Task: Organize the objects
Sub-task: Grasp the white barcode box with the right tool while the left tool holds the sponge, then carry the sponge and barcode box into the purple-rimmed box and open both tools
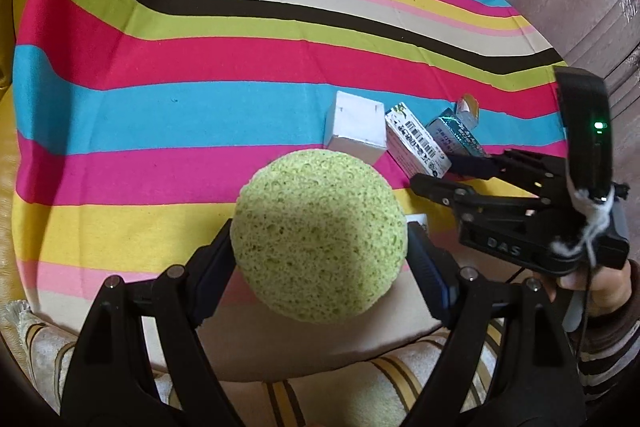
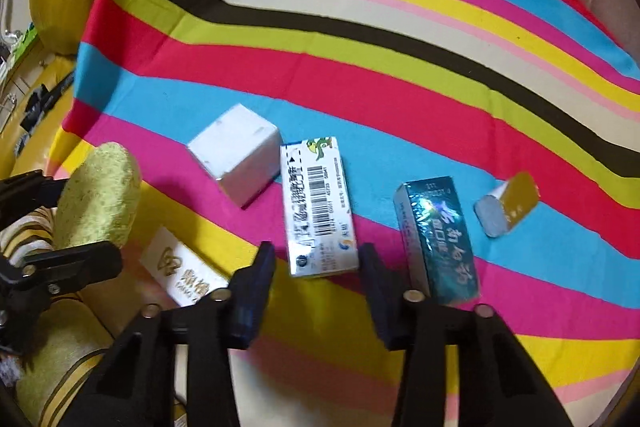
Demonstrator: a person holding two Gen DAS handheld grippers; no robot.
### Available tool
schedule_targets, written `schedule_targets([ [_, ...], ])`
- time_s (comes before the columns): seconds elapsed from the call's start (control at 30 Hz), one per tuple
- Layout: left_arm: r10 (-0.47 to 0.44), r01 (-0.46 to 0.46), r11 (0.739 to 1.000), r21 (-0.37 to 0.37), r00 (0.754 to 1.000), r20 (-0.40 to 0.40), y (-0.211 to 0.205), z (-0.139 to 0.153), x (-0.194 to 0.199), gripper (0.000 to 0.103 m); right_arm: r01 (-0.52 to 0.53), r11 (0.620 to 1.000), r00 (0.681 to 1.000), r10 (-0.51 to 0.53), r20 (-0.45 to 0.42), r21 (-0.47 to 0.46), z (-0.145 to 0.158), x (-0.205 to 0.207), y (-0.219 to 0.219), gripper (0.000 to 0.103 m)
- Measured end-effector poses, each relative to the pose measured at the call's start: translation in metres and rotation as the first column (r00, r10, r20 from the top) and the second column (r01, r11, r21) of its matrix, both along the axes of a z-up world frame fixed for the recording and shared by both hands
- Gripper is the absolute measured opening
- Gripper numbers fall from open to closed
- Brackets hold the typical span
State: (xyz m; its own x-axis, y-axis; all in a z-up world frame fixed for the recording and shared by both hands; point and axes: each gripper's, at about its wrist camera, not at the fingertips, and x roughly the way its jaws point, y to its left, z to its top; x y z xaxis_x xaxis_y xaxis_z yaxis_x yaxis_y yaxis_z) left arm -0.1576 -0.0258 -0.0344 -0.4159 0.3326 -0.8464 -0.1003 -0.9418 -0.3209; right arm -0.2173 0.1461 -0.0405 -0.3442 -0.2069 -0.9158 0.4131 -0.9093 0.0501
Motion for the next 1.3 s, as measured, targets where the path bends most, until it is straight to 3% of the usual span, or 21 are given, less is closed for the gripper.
schedule_targets([
  [0.37,-0.006,0.006,1.0,0.013,1.0,0.005,-0.003,0.0,0.0,0.083,0.007,1.0,1.0,-0.007,-0.016,0.008,0.001,-0.011,-0.001,0.045],
  [0.47,-0.004,0.004,1.0,0.006,1.0,0.005,-0.001,-0.001,0.0,0.083,0.013,1.0,1.0,-0.013,-0.002,0.012,-0.004,-0.012,-0.002,0.035],
  [0.6,-0.005,0.005,1.0,-0.014,1.0,-0.001,0.001,0.0,0.001,0.083,0.01,1.0,1.0,-0.01,-0.015,0.013,-0.001,-0.002,0.0,0.035],
  [0.9,-0.035,0.033,0.998,-0.053,0.999,-0.033,0.022,0.012,0.012,0.083,0.121,0.992,0.99,-0.12,-0.069,0.019,0.025,0.044,0.031,0.035],
  [1.3,-0.186,0.18,0.979,-0.092,0.98,-0.065,0.089,0.035,0.041,0.083,0.282,0.959,0.954,-0.281,-0.101,-0.004,0.052,0.125,0.094,0.035],
])
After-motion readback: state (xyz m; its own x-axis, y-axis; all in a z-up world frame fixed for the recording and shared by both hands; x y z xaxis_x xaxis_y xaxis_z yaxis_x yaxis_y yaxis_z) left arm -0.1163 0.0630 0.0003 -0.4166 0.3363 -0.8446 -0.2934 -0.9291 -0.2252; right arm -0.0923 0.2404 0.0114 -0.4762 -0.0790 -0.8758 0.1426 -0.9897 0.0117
